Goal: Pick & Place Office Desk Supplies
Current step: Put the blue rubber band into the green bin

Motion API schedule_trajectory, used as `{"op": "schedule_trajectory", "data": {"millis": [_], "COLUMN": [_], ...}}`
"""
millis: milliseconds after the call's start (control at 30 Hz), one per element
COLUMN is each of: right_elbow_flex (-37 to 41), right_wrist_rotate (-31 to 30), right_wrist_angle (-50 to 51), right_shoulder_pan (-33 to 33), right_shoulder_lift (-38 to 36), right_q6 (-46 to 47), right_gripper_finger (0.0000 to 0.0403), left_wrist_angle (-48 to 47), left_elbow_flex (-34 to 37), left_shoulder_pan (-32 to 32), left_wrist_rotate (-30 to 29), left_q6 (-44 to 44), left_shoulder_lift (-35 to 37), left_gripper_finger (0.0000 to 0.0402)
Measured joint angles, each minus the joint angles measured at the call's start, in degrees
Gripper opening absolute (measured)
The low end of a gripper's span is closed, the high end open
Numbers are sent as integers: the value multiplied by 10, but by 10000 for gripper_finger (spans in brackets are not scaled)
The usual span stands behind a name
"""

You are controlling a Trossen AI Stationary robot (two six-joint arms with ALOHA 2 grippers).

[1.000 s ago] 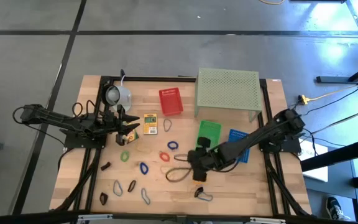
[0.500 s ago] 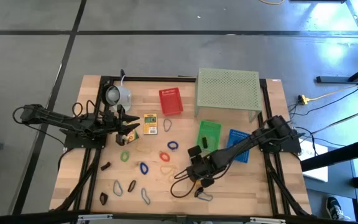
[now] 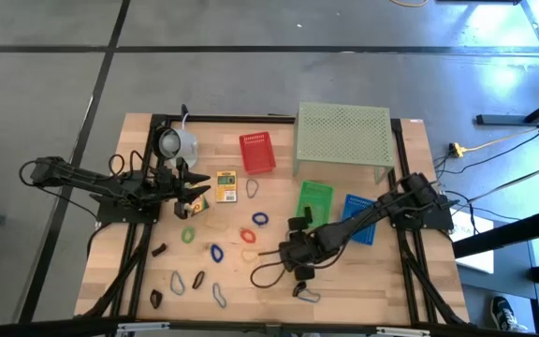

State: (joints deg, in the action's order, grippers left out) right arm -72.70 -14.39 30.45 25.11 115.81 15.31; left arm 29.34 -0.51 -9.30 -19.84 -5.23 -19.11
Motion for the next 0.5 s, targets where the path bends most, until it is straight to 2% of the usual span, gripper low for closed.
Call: {"op": "schedule_trajectory", "data": {"millis": [233, 500], "right_elbow_flex": [1, 1], "right_wrist_rotate": [43, 69], "right_wrist_angle": [4, 4], "right_shoulder_pan": [-9, -10], "right_shoulder_lift": [0, 0], "right_q6": [99, 161], "right_gripper_finger": [129, 59], "left_wrist_angle": [0, 0], "left_elbow_flex": [0, 0], "left_shoulder_pan": [0, 0], "left_wrist_rotate": [0, 0], "left_q6": [0, 0], "left_shoulder_lift": [0, 0], "left_gripper_finger": [132, 132]}}
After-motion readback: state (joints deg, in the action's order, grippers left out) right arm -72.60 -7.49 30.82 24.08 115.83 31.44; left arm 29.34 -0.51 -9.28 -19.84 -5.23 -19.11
